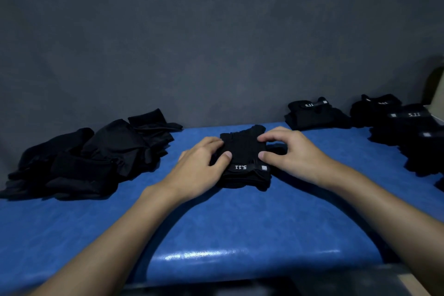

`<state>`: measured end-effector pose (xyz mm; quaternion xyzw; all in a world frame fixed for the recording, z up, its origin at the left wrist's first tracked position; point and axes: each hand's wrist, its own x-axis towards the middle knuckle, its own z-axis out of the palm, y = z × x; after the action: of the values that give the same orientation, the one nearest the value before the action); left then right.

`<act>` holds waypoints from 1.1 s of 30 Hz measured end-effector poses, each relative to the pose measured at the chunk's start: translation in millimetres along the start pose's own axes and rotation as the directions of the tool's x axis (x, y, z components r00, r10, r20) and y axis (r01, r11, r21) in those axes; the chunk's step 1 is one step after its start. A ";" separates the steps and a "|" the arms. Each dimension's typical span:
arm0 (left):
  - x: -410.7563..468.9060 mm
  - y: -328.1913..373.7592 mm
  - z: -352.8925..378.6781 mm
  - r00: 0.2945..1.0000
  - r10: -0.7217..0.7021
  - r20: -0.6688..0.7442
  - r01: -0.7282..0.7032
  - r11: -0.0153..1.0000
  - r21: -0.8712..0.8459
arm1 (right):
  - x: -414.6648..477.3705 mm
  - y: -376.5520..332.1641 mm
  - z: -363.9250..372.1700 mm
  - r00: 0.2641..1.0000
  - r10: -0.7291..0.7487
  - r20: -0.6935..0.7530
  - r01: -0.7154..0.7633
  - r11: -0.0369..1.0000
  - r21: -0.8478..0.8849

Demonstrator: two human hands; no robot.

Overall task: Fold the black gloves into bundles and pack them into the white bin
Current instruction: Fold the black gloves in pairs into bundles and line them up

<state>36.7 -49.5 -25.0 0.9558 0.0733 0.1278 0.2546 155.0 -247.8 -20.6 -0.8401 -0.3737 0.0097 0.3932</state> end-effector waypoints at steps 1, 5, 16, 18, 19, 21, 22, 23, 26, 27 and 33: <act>-0.3 0.2 0.5 1.000 -0.007 0.009 0.007 1.000 0.015 | 0.6 1.3 0.9 1.000 0.021 0.008 -0.021 1.000 -0.019; 0.2 -1.4 1.4 1.000 0.012 0.009 -0.012 1.000 0.000 | 0.3 4.8 4.3 0.998 0.052 0.031 -0.049 0.996 -0.070; 14.2 -1.9 2.3 0.984 0.158 0.077 -0.149 0.983 -0.104 | -5.1 -12.2 8.7 0.995 -0.099 0.006 0.098 0.968 -0.231; 15.0 -5.1 3.1 0.977 0.156 0.147 -0.160 0.987 0.018 | -6.0 -11.9 8.0 0.996 -0.060 0.069 0.077 0.957 -0.278; 15.0 -6.1 2.8 0.972 0.149 0.179 -0.163 0.985 0.064 | -6.2 -11.6 7.7 0.994 -0.040 0.101 0.068 0.955 -0.288; 15.1 -7.9 2.2 0.965 0.138 0.222 -0.170 0.977 0.131 | -6.3 -11.2 7.1 0.986 -0.006 0.168 0.061 0.944 -0.324; 14.9 -8.6 2.0 0.962 0.136 0.236 -0.176 0.971 0.161 | -6.1 -10.9 6.9 0.980 0.010 0.198 0.062 0.934 -0.353; 14.6 -8.6 1.7 0.960 0.134 0.247 -0.183 0.965 0.187 | -5.6 -10.5 6.8 0.974 0.026 0.223 0.063 0.922 -0.381; 13.8 -7.7 0.0 0.956 0.128 0.264 -0.193 0.952 0.237 | -4.5 -9.6 5.8 0.960 0.066 0.273 0.058 0.904 -0.424; 13.9 -7.3 0.0 0.955 0.131 0.265 -0.198 0.948 0.247 | -4.3 -9.0 5.6 0.957 0.072 0.282 0.057 0.904 -0.425; 12.4 -9.4 0.7 0.963 0.152 0.221 -0.219 0.920 0.324 | -5.3 -8.3 5.0 0.969 0.021 0.248 0.073 0.928 -0.364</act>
<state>48.0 -39.3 -27.8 0.9960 -0.0215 0.0442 0.0752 144.5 -244.4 -20.0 -0.8862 -0.4260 0.0383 0.1780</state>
